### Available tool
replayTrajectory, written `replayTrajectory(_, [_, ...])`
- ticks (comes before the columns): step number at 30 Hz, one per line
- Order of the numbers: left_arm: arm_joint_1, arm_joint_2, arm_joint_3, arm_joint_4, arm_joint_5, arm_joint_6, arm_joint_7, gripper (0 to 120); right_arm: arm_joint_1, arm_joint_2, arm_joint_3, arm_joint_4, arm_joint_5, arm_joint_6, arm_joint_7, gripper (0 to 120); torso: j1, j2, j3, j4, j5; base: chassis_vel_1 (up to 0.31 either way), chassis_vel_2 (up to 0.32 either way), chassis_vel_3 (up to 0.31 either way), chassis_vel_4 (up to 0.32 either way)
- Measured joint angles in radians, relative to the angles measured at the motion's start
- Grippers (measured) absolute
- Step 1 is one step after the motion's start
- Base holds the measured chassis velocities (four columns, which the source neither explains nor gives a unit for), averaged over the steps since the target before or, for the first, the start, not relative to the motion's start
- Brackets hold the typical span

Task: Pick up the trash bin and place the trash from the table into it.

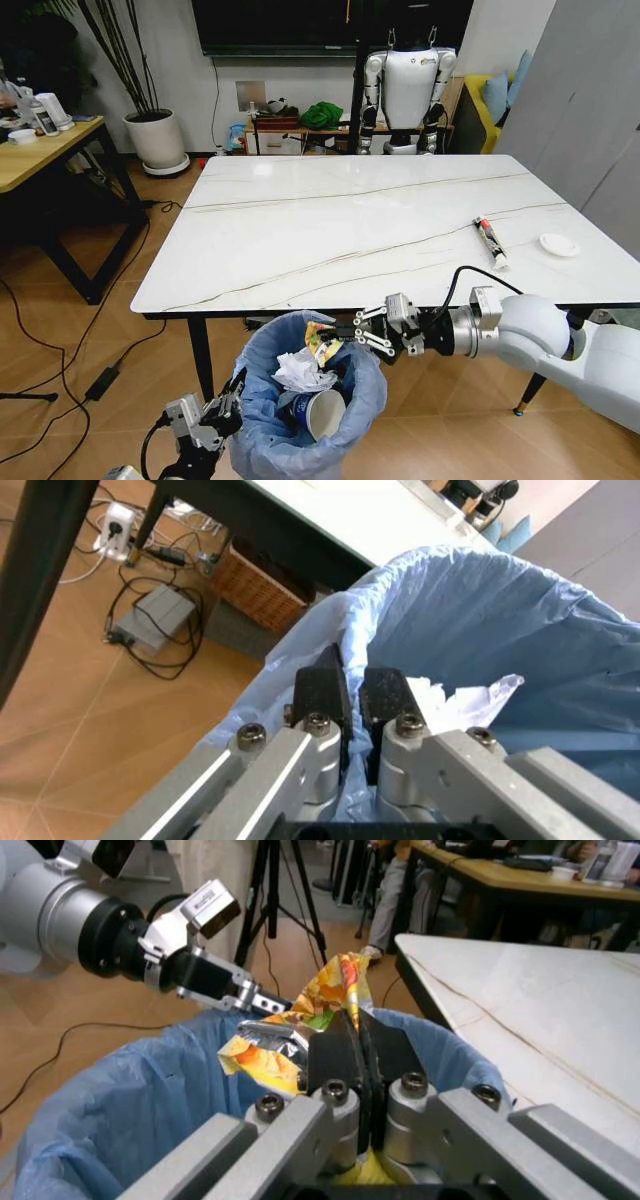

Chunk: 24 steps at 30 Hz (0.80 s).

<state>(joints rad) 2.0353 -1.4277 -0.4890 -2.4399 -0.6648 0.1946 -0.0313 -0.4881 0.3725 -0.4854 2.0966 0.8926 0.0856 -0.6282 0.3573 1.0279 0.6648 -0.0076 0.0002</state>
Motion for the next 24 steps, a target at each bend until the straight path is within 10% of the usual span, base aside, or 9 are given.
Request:
replayTrajectory(5, [0.0,-0.012,0.011,0.005,0.012,0.0,0.004,0,0.002,-0.001,-0.004,-0.014,-0.017,0.0,-0.003,0,0.0,0.0,0.0,0.0002,-0.0002,0.0,0.0,0.0,0.0])
replayTrajectory(24, [-0.003,-0.026,0.011,0.013,0.024,-0.002,0.007,0,-0.011,-0.006,0.014,-0.018,-0.017,0.019,-0.009,68,0.0,0.0,0.0,0.0001,-0.0002,0.0,0.0,0.0,0.0])
